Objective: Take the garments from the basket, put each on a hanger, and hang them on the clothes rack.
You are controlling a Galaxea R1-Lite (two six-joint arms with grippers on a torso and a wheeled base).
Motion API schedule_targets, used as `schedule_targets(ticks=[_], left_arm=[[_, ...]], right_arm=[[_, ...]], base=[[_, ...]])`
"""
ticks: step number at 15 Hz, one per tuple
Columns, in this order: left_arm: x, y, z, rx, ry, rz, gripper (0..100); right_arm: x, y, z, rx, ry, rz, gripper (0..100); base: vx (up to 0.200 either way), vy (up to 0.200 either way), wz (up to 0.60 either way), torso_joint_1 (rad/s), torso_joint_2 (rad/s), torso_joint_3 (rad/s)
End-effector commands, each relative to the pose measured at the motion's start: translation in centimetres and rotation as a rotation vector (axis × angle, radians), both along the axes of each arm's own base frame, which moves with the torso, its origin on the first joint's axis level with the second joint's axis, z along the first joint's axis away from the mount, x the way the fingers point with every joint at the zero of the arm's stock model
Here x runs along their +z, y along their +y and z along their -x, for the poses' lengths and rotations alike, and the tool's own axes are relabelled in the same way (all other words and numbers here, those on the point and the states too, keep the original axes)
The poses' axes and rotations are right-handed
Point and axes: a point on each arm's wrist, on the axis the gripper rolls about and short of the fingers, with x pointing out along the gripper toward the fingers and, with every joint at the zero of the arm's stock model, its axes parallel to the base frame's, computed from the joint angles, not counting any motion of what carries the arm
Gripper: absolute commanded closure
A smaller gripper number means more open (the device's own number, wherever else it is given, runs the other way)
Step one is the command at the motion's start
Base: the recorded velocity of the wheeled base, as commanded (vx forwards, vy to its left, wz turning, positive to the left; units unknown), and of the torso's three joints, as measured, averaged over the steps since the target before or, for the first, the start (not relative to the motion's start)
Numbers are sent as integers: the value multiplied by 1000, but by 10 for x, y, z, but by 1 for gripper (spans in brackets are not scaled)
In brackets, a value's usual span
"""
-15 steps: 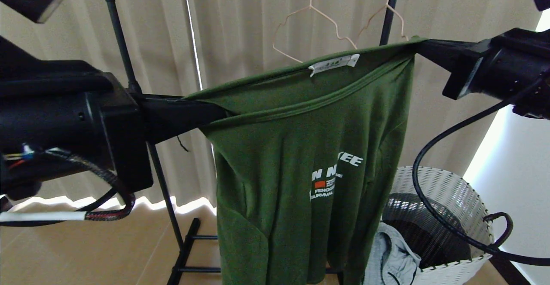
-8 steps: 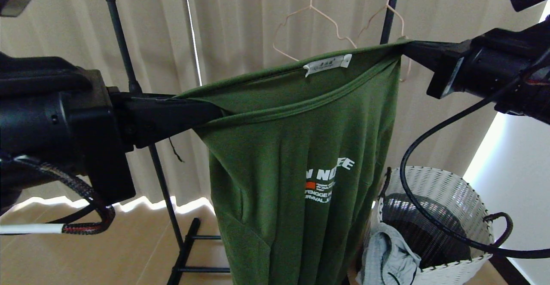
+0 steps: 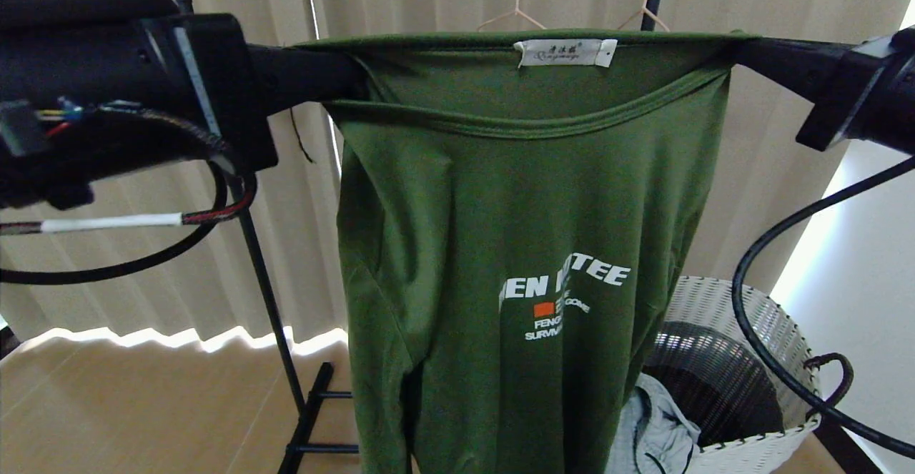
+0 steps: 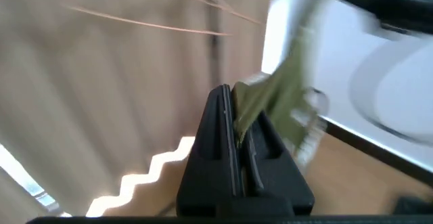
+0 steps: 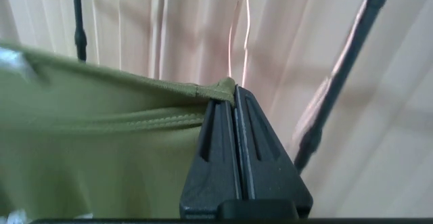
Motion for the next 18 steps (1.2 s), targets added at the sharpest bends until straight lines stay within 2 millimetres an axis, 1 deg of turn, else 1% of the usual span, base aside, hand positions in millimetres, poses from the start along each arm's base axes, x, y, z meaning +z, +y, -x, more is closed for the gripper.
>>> schedule_targets(ticks=[1, 2, 3, 4, 5, 6, 9, 15, 18], left_arm=[[-4, -13, -19, 41, 19, -18, 100], [-7, -17, -25, 70, 27, -27, 100], [-8, -18, -27, 76, 31, -31, 100], [-13, -23, -34, 94, 33, -38, 100], [-16, -27, -39, 107, 34, -39, 100], [-19, -30, -43, 120, 39, -44, 100], [-22, -32, -45, 126, 37, -63, 100], [-26, -29, -41, 126, 44, -71, 100], [-23, -27, -39, 124, 38, -64, 100]], right_arm=[[12, -11, 23, 5, -36, -16, 100], [12, -14, 30, 6, -29, -13, 100], [11, -15, 32, 6, -23, -10, 100], [3, -18, 39, 9, -1, 1, 100], [-5, -19, 42, 14, 17, 9, 100], [-9, -18, 45, 28, 25, 14, 100], [-10, -16, 46, 40, 32, 17, 100], [-13, -14, 42, 35, 44, 23, 100], [-13, -13, 40, 34, 48, 26, 100]], base=[[0, 0, 0, 0, 0, 0], [0, 0, 0, 0, 0, 0], [0, 0, 0, 0, 0, 0], [0, 0, 0, 0, 0, 0], [0, 0, 0, 0, 0, 0], [0, 0, 0, 0, 0, 0], [0, 0, 0, 0, 0, 0], [0, 0, 0, 0, 0, 0], [0, 0, 0, 0, 0, 0]])
